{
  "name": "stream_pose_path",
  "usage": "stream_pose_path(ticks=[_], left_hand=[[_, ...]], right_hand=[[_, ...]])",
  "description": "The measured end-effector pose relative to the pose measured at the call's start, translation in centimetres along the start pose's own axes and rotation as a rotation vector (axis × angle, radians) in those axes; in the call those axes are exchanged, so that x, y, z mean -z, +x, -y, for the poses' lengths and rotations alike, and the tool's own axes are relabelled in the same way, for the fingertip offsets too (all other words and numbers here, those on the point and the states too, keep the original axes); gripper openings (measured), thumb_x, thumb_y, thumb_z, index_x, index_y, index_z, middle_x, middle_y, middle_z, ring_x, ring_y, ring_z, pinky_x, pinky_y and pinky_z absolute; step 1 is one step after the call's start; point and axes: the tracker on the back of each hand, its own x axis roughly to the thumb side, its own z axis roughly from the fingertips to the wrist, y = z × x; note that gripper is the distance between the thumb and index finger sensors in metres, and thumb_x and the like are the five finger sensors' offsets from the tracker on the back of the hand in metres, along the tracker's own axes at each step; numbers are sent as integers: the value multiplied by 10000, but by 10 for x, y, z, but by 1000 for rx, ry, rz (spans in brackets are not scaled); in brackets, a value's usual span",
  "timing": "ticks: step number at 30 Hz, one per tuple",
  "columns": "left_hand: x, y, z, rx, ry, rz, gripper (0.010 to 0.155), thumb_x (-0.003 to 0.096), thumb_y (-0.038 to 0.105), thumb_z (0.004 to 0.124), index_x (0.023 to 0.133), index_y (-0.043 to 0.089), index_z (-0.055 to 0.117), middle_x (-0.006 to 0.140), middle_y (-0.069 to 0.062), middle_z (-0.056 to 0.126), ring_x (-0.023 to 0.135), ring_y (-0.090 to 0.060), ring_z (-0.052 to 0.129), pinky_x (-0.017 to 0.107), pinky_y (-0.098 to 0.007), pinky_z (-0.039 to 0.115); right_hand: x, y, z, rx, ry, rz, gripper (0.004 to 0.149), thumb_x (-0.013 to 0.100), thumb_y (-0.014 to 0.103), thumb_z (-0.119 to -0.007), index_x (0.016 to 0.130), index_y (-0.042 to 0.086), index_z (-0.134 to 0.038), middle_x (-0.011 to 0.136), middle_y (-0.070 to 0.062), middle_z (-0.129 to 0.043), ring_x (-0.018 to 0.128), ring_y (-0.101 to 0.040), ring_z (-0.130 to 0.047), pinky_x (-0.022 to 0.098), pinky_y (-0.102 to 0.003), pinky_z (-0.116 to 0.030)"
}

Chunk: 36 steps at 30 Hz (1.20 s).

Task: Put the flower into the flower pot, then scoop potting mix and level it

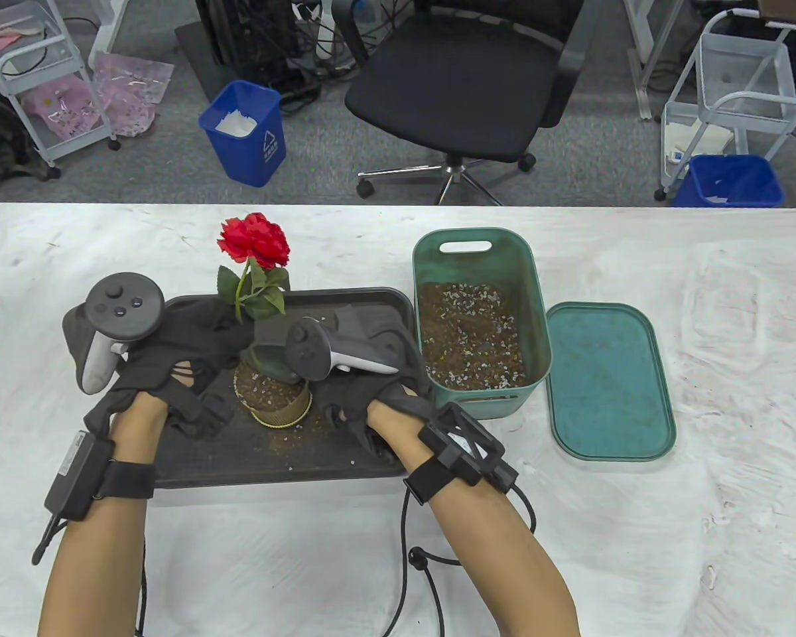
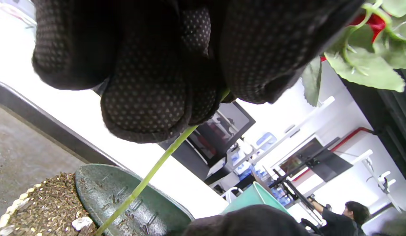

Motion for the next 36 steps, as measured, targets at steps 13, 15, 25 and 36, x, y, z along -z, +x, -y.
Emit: stream_pose_path(ticks=[13, 15, 25, 36], left_hand=[[8, -2, 4, -31, 18, -30, 422, 324, 424, 961, 723, 285, 960, 646, 10, 1063, 347, -202, 1165, 334, -390, 964], [11, -2, 5, -27, 20, -28, 424, 323, 425, 963, 721, 282, 962, 641, 8, 1065, 344, -197, 1166, 332, -389, 965], [29, 2, 9, 3, 34, -40, 428, 323, 424, 967, 711, 245, 969, 607, 0, 1074, 310, -184, 1164, 317, -381, 970], [43, 10, 16, 65, 43, -62, 426, 322, 426, 971, 698, 225, 978, 573, -15, 1084, 270, -168, 1168, 292, -369, 983]], right_hand=[[-19, 14, -24, 99, -109, -201, 470, 432, 306, -646, 892, 212, -612, 425, -43, -935, 46, -179, -938, -51, -378, -842], [-19, 21, -26, 38, -134, -211, 472, 432, 311, -640, 892, 215, -600, 424, -34, -935, 38, -173, -942, -57, -371, -846], [-63, 6, -31, 302, -237, -203, 492, 444, 330, -659, 908, 181, -589, 440, -38, -936, 71, -138, -948, -38, -339, -867], [-67, 19, -27, 231, -257, -185, 494, 439, 336, -666, 901, 170, -616, 423, -36, -943, 61, -130, -949, -45, -333, -871]])
